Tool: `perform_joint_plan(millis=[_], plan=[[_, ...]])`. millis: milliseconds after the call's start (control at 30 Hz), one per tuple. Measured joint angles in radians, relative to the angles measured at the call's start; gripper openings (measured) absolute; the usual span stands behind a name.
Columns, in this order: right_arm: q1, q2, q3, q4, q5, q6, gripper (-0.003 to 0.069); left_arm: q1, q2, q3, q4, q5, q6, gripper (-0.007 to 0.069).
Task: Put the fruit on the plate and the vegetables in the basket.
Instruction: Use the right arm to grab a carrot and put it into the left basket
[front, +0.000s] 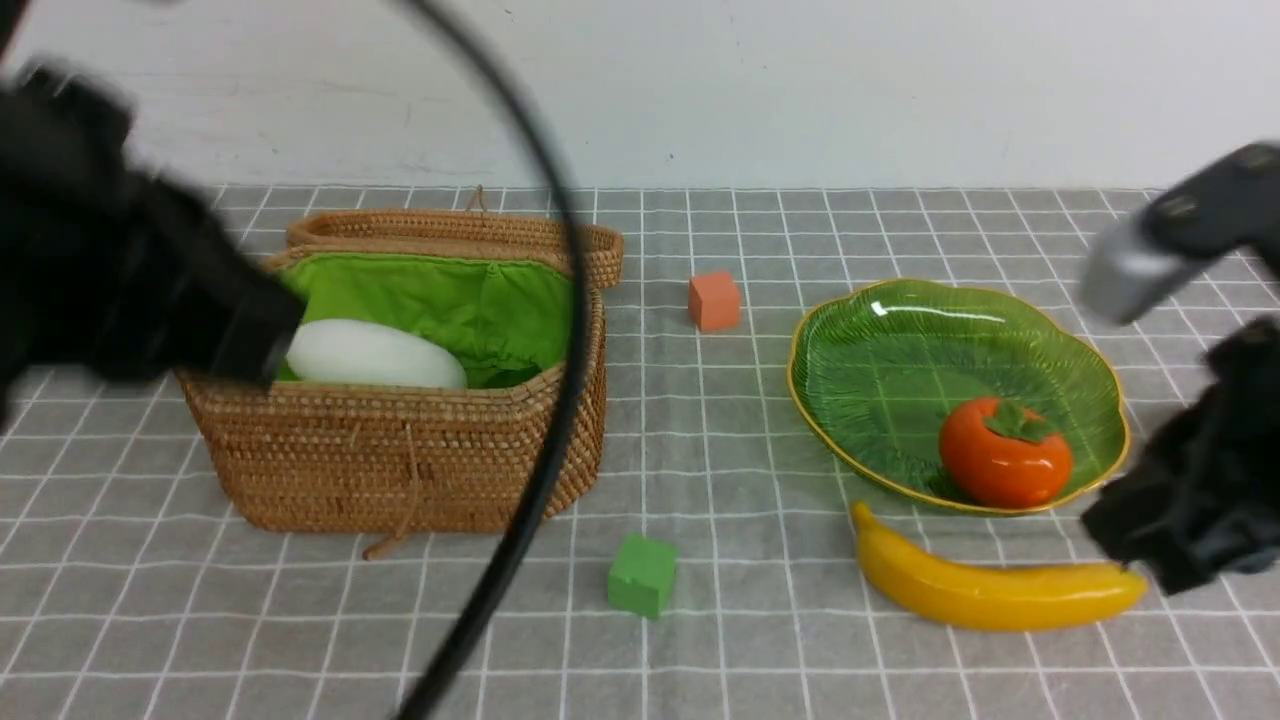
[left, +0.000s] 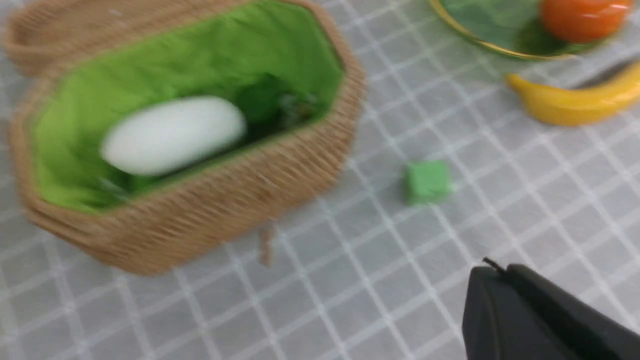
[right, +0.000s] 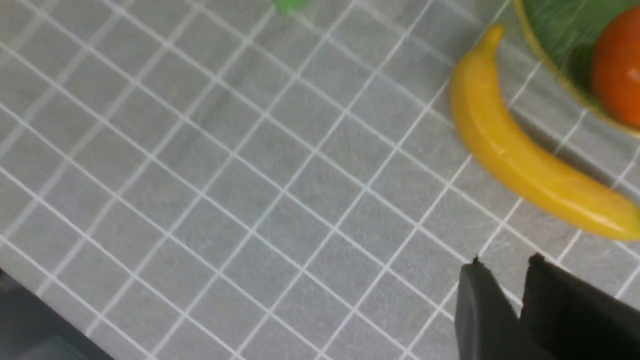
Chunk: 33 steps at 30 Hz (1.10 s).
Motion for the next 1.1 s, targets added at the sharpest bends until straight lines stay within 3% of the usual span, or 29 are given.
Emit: perform_joint_plan(millis=[67, 100, 167, 233, 433, 900, 967, 1067, 1100], plan=[[0.0, 0.065, 0.0, -0.007, -0.003, -0.017, 0.0182, -0.012, -0.087, 0.083, -0.028, -0.031, 0.001, -0.0013], [0.0, 0.157, 0.0, -0.029, -0.017, -0.049, 0.0235, -0.021, -0.204, 0.205, -0.069, -0.063, 0.018, -0.0013], [0.0, 0.201, 0.0, -0.046, -0.032, -0.069, 0.0265, -0.022, -0.258, 0.255, -0.085, -0.072, 0.033, -0.0013], [-0.006, 0.306, 0.0, -0.091, -0.088, -0.117, 0.0349, -0.023, -0.379, 0.346, -0.12, -0.109, 0.075, -0.0013], [-0.049, 0.464, 0.0, -0.126, -0.203, -0.191, 0.0459, -0.023, -0.504, 0.373, -0.185, -0.146, 0.103, -0.0013], [-0.098, 0.643, 0.0, -0.128, -0.351, -0.347, 0.0453, -0.023, -0.51, 0.375, -0.337, -0.188, 0.285, -0.0013], [-0.098, 0.65, -0.003, -0.12, -0.339, -0.35, 0.0418, -0.023, -0.51, 0.375, -0.345, -0.189, 0.292, -0.0013], [-0.098, 0.651, -0.005, -0.098, -0.314, -0.352, 0.031, -0.023, -0.51, 0.377, -0.352, -0.195, 0.296, -0.0013], [-0.098, 0.651, -0.007, -0.097, -0.311, -0.352, 0.0311, -0.023, -0.51, 0.377, -0.352, -0.198, 0.296, -0.0013]])
